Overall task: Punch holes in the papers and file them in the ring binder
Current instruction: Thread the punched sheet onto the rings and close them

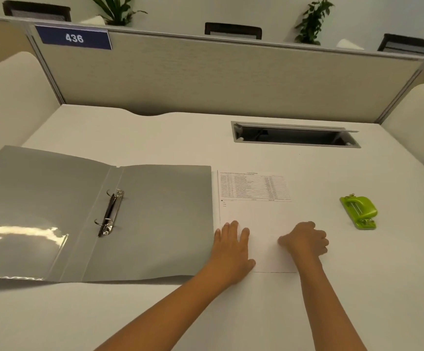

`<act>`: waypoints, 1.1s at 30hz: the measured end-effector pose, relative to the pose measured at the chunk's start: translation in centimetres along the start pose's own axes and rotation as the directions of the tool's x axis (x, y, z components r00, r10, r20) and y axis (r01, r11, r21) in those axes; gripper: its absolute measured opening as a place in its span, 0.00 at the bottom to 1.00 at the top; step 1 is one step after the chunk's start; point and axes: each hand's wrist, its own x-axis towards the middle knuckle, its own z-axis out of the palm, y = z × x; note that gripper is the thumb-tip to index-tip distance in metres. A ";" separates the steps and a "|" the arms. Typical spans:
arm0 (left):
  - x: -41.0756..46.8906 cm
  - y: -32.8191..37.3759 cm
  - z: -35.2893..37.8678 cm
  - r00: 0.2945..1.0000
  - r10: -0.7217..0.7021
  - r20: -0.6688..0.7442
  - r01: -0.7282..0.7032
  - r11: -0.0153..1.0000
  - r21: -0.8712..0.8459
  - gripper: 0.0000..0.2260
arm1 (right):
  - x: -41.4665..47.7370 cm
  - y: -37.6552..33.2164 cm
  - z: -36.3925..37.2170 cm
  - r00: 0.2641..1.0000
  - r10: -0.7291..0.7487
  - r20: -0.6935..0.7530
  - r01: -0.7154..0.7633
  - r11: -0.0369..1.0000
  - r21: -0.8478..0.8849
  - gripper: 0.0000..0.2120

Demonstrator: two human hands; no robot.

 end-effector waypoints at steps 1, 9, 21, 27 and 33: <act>0.3 0.1 -0.2 1.000 -0.010 0.007 0.010 1.000 -0.009 0.31 | 0.2 -0.2 -0.3 1.000 0.017 0.020 -0.017 1.000 -0.015 0.31; 0.9 0.4 -0.6 0.999 -0.049 -0.015 0.048 0.997 -0.053 0.34 | 1.6 -0.5 -2.0 0.980 0.070 0.185 -0.074 0.997 0.011 0.28; 1.3 0.2 -0.2 0.998 -0.055 -0.044 0.051 0.995 -0.084 0.35 | 1.7 1.6 -3.0 0.991 -0.098 0.087 0.058 0.926 0.374 0.19; 0.1 -0.9 -1.6 0.950 -0.091 -0.300 -0.091 0.835 -0.543 0.15 | -0.4 2.0 -3.7 0.986 -0.148 -0.078 0.166 0.812 0.560 0.20; -2.7 -4.8 -6.6 0.780 -0.290 -0.555 -0.252 0.666 -0.702 0.11 | -0.9 2.2 -5.5 0.987 -0.144 -0.078 0.152 0.637 0.756 0.20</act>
